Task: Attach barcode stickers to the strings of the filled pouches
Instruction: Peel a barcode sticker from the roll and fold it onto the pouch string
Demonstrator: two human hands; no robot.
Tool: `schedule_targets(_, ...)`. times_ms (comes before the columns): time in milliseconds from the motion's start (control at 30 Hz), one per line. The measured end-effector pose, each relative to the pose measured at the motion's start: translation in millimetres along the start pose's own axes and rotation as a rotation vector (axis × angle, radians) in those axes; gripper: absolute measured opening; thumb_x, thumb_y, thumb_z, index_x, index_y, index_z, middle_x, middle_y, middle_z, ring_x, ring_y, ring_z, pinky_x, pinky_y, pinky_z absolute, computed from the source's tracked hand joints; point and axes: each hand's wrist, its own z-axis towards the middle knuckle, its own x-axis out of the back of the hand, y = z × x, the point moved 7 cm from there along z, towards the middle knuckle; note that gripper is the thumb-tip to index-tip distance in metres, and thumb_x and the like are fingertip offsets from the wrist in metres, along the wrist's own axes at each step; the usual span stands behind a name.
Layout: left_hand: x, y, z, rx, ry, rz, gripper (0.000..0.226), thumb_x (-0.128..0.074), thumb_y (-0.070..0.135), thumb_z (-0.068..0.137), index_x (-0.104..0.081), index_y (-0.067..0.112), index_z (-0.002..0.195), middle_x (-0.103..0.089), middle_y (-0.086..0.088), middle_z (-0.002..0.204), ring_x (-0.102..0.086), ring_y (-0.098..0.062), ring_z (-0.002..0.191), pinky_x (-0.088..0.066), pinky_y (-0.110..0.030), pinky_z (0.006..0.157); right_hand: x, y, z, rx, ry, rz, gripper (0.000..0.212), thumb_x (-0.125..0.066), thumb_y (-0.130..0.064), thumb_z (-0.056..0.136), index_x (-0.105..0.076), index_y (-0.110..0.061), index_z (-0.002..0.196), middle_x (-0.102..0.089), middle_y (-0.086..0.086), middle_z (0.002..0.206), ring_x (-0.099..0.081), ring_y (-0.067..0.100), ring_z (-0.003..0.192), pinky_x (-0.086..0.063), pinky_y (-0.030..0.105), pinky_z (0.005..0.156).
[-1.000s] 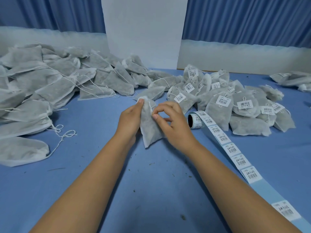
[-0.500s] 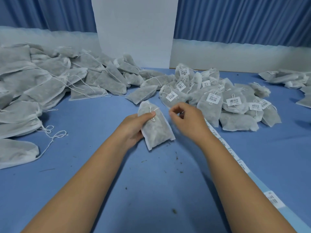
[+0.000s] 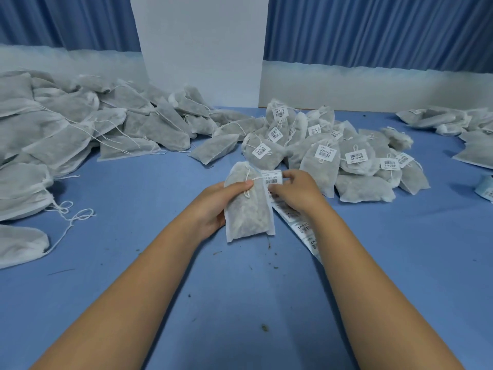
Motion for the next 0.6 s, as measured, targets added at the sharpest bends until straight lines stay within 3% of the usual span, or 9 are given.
schedule_targets(67,0.7,2.3,1.5,-0.022,-0.016,-0.001,0.028,-0.071,0.021,0.089,-0.068,0.007,0.113,-0.076,-0.007,0.103,-0.074,-0.018,0.091,-0.059,-0.025,0.067,-12.9,-3.3,0.3,-0.004,-0.056,0.09,0.016,-0.072,-0.015,0.084,-0.071,-0.014,0.1,-0.075,0.007,0.094,-0.072,0.025,0.087,-0.059,0.04,0.082)
schedule_targets(167,7.5,7.3,4.2,-0.053,-0.018,-0.008,0.03,-0.072,0.021,0.088,-0.069,0.004,0.112,-0.076,-0.009,0.103,-0.074,-0.019,0.092,-0.058,-0.025,0.067,-36.5,-12.5,1.5,-0.004,-0.156,0.188,0.009,-0.069,-0.015,0.084,-0.071,-0.023,0.088,-0.075,-0.001,0.089,-0.071,0.009,0.076,-0.056,0.023,0.064)
schedule_targets(300,29.7,17.5,9.4,-0.13,0.073,-0.036,0.032,-0.072,0.02,0.088,-0.067,-0.002,0.111,-0.075,-0.014,0.104,-0.074,-0.022,0.095,-0.06,-0.028,0.071,-53.2,-20.0,6.2,-0.003,-0.233,0.195,0.013,-0.071,-0.014,0.083,-0.071,-0.023,0.094,-0.075,0.002,0.092,-0.072,0.016,0.082,-0.059,0.03,0.076)
schedule_targets(433,56.1,28.2,11.5,-0.192,0.212,-0.118,0.025,-0.073,0.019,0.089,-0.067,0.001,0.105,-0.077,-0.012,0.095,-0.075,-0.021,0.088,-0.06,-0.028,0.066,-51.4,-23.3,7.7,-0.021,-0.338,-0.057,0.022,-0.066,-0.01,0.083,-0.07,-0.021,0.102,-0.063,-0.002,0.07,-0.052,0.011,0.056,-0.045,0.022,0.053)
schedule_targets(533,70.8,35.4,12.5,-0.233,0.291,-0.136,0.024,-0.072,0.021,0.089,-0.067,0.004,0.105,-0.078,-0.008,0.09,-0.075,-0.018,0.084,-0.059,-0.026,0.063,-50.8,-22.3,4.2,-0.077,-0.494,-0.135,0.023,-0.065,-0.009,0.083,-0.069,-0.021,0.102,-0.058,-0.005,0.058,-0.047,0.008,0.047,-0.04,0.021,0.047)
schedule_targets(600,72.8,37.0,14.1,-0.25,0.287,-0.142,0.021,-0.071,0.021,0.091,-0.067,0.006,0.106,-0.077,-0.007,0.094,-0.075,-0.017,0.086,-0.059,-0.026,0.065,-49.5,-20.5,5.3,-0.058,-0.497,-0.132,0.03,-0.067,-0.007,0.083,-0.066,-0.025,0.106,-0.061,-0.004,0.058,-0.046,0.008,0.042,-0.041,0.021,0.046)
